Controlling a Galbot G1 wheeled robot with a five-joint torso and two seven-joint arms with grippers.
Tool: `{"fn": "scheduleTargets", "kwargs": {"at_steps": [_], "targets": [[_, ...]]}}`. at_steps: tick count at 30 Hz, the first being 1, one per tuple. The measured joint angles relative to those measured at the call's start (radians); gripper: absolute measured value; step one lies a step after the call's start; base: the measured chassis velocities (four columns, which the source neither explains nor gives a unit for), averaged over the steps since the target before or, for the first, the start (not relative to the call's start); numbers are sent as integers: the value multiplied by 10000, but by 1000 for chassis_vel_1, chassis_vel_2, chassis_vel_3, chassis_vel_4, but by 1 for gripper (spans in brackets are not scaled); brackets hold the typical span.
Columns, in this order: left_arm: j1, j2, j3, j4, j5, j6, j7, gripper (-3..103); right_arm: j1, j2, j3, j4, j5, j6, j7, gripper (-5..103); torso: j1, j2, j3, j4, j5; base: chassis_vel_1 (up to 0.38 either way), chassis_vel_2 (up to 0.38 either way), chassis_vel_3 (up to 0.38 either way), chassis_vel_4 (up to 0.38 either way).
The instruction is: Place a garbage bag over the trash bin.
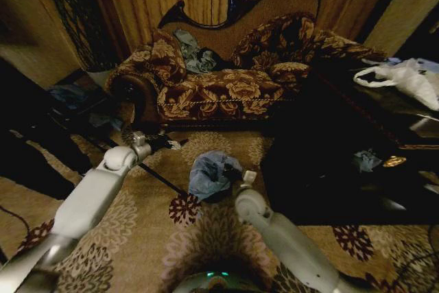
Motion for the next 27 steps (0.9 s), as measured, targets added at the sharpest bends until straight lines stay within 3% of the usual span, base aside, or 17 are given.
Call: {"fn": "scheduleTargets", "kwargs": {"at_steps": [4, 7, 9, 13, 15, 18, 22, 27], "targets": [[-1305, -413, 1304, 1262, 753, -896, 858, 100, -182, 20, 368, -8, -502, 388, -34, 41, -1, 0, 0, 2, -2, 0, 0, 0, 0], [-1866, -607, 1954, 1811, 911, -919, 1261, 100, -397, 47, 645, -21, -784, 540, -109, 47, 0, 0, 0, 3, -2, 0, 0, 0, 0], [-2420, -878, 2898, 2524, 943, -921, 1497, 100, -850, 66, 1144, 58, -981, 651, -221, 58, 0, 0, 0, 5, -1, 0, 0, 0, 0], [-2866, -1399, 3585, 3303, 1082, -1094, 1719, 100, -1356, 52, 1638, 246, -1146, 730, -333, 74, -1, 0, 0, 3, -3, 0, 0, 0, 0], [-3022, -1580, 3832, 3561, 1159, -1072, 1732, 100, -1517, 35, 1794, 308, -1218, 781, -338, 80, 0, 0, 0, 3, -3, 0, 0, 0, 0], [-3541, -2498, 4164, 4912, 1636, -1251, 1371, 100, -1874, -14, 2278, 505, -1275, 828, -387, 95, 0, 0, 0, 4, -2, 0, 0, 0, 0], [-3861, -3177, 4338, 5646, 1895, -1388, 1209, 100, -2089, -53, 2582, 635, -1276, 837, -391, 100, 0, 0, 0, 1, -2, 0, 0, 0, 0], [-3987, -3560, 4495, 5921, 1928, -1395, 1148, 100, -2262, -78, 2809, 701, -1297, 868, -393, 100, -1, 0, 0, 2, 0, 0, 0, 0, 0]]}}
